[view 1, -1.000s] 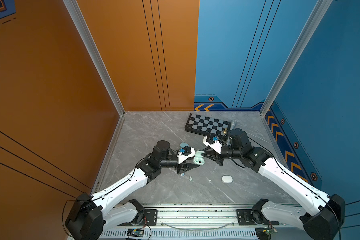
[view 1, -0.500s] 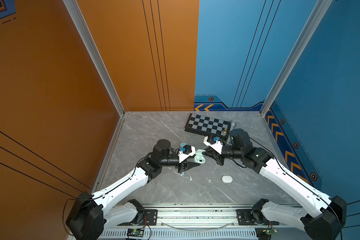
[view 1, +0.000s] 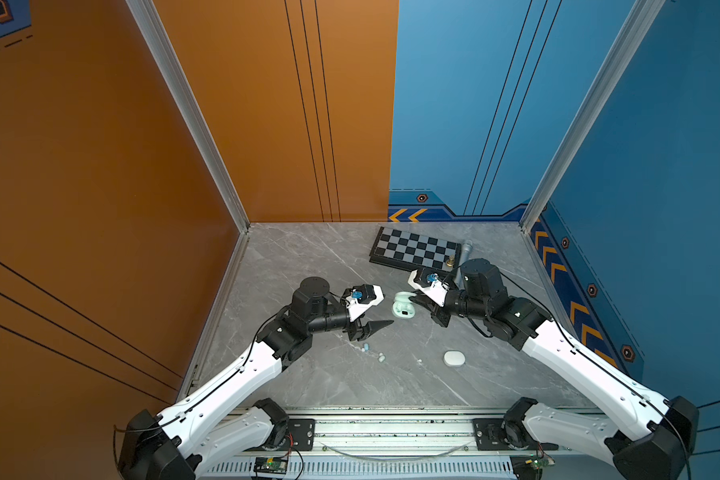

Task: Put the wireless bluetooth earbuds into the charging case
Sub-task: 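Lower the open case to the table with the left gripper while the right gripper releases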

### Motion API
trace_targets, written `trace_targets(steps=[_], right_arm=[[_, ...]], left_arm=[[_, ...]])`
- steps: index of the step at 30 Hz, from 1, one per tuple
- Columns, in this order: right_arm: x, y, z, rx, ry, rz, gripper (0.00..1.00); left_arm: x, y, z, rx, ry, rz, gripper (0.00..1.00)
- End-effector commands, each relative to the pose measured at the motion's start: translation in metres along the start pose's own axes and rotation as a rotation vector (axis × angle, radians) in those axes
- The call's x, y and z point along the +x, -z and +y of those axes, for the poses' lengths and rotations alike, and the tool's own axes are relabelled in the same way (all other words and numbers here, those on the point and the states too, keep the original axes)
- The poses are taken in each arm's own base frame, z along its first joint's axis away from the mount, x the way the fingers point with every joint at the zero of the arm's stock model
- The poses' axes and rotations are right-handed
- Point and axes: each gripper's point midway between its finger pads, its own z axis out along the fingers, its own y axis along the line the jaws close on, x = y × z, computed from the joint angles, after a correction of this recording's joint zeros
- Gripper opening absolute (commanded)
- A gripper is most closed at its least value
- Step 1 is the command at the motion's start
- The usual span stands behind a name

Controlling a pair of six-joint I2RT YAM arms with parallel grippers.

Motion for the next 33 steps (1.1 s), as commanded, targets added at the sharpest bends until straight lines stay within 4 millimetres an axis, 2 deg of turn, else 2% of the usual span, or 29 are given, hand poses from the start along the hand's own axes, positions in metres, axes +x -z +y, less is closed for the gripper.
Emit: trace_targets(steps=[1, 9, 10, 12, 18, 19, 26, 31, 32, 33], right_arm=[[-0.008, 0.004, -0.004, 0.053, 0.049, -0.024, 0.0], [-0.02, 0.004, 0.001, 0.056, 0.068, -0.058, 0.0], [-0.024, 0.002, 0.011, 0.031, 0.08, -0.067, 0.0], [-0.025, 0.001, 0.015, 0.023, 0.085, -0.073, 0.0], [-0.026, 0.001, 0.022, 0.01, 0.094, -0.081, 0.0], [-0.026, 0.0, 0.022, 0.01, 0.094, -0.083, 0.0], [-0.027, 0.0, 0.024, 0.013, 0.09, -0.084, 0.0], [-0.029, -0.001, 0.023, 0.019, 0.076, -0.093, 0.0], [-0.03, -0.002, 0.023, 0.019, 0.074, -0.097, 0.0], [-0.033, -0.001, 0.022, 0.022, 0.07, -0.104, 0.0]], left_arm=[[-0.002, 0.007, 0.008, -0.034, -0.04, 0.078, 0.67], [-0.01, -0.004, 0.019, -0.04, -0.023, 0.13, 0.64], [-0.01, -0.006, 0.02, -0.041, -0.025, 0.133, 0.63], [-0.011, -0.011, 0.02, -0.041, -0.024, 0.139, 0.6], [-0.008, -0.02, 0.012, -0.025, -0.009, 0.156, 0.43], [-0.02, -0.019, 0.014, -0.031, -0.022, 0.134, 0.4], [-0.017, -0.021, 0.011, -0.02, -0.033, 0.139, 0.2], [-0.016, -0.021, 0.011, -0.021, -0.045, 0.138, 0.11], [-0.003, -0.022, 0.007, -0.012, -0.031, 0.161, 0.08], [-0.001, -0.022, 0.007, -0.014, -0.027, 0.166, 0.05]])
